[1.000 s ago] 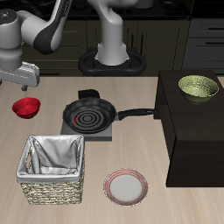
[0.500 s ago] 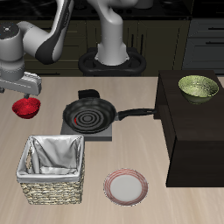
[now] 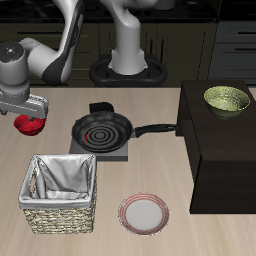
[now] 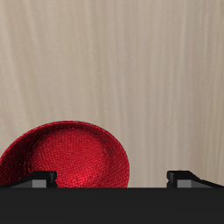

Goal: Place the red bowl in the basket

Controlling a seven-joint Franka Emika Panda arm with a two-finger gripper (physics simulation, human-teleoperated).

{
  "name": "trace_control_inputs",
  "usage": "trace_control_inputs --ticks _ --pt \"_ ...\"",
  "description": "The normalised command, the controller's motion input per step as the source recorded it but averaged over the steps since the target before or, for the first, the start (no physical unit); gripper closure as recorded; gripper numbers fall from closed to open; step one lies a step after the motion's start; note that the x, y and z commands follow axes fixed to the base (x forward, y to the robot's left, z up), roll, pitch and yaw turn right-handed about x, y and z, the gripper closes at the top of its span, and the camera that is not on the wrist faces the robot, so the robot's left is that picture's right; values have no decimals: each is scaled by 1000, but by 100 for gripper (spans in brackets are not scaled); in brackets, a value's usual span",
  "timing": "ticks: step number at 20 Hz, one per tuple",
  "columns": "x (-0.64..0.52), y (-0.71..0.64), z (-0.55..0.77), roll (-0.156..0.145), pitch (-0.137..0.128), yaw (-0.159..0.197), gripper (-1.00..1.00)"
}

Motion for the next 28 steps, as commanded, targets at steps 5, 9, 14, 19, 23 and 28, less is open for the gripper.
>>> trace_control_inputs --ticks 5,9,14,19,23,28 --pt "-7 7 -244 -6 40 13 -100" --pt "-46 18 -247 -6 48 13 -100" --pt "-7 -57 -126 -16 21 10 -100" --pt "-81 -66 -189 -5 40 -7 -100" --pt "-44 -94 -240 -14 65 -14 -100" --pt "-99 -1 -35 9 8 -18 100"
